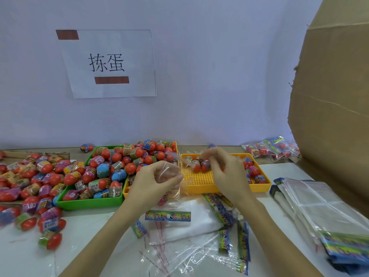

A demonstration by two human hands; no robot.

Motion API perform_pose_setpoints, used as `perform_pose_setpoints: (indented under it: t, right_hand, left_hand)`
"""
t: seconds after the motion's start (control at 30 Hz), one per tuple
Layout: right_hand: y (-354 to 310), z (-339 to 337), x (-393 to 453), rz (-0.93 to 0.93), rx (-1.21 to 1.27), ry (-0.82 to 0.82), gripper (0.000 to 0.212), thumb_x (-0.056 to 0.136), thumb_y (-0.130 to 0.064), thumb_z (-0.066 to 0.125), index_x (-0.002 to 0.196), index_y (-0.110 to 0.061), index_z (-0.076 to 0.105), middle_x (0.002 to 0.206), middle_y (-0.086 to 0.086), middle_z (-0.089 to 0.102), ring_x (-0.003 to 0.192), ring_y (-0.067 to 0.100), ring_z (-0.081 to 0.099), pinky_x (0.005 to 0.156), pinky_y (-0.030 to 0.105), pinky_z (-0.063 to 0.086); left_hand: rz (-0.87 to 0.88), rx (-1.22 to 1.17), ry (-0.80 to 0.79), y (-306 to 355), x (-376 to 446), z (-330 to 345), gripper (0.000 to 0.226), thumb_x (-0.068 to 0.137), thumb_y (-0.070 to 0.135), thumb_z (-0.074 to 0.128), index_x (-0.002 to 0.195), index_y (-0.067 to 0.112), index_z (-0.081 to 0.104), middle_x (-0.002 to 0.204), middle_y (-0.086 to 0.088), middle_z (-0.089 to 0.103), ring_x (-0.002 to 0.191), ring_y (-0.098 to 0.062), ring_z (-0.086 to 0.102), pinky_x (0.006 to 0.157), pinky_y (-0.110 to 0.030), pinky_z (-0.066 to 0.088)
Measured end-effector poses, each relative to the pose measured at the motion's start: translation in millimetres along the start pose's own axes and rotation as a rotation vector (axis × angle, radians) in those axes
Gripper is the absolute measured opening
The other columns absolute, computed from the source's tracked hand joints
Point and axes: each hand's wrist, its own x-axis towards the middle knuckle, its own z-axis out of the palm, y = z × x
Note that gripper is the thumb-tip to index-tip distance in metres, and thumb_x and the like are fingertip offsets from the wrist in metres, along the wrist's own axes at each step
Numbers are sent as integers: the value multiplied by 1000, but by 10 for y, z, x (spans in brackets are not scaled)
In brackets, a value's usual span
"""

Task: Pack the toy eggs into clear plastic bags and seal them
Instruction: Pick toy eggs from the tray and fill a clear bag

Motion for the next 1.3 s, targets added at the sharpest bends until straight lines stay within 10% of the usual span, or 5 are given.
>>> perform_pose_setpoints:
  t: [0.13,0.3,0.73,0.9,1.3]
  right_hand:
    - [211,99,6,-6,-368,-382,37,113,-34,41,146,-34,58,162,-11,44,150,7,36,123,41,32]
    - [252,224,5,-14,-610,-537,53,111,-56,17,153,-43,47,174,-13,16,160,7,6,126,44,14]
    - [-30,155,-5,-22,137,61,16,100,-21,71,101,-24,55,90,-14,64,85,9,67,70,18,52]
    - [-306,177,-75,35,495,-34,31,95,-24,79,114,-26,54,108,-5,74,66,23,76,60,22,51]
    - [-270,194,-88,-233,25,-114,26,95,-25,77,120,-23,72,124,-12,57,71,16,65,63,12,43]
  left_hand:
    - [-23,-16,19,-6,9,-10,19,90,17,83,107,11,77,96,-5,82,82,-19,81,66,-29,65]
    - [-22,-7,19,-28,9,-13,17,91,18,83,106,13,78,96,-4,81,82,-18,81,67,-26,64]
    - [-17,5,5,-54,30,-21,21,90,19,84,109,16,77,98,1,82,82,-18,81,68,-28,65]
    - [5,-2,-2,-42,17,-2,26,88,26,85,111,17,76,100,2,82,83,-19,81,70,-31,66]
    - [47,24,-6,-17,0,7,23,89,25,85,108,17,75,95,2,81,85,-17,81,78,-32,66]
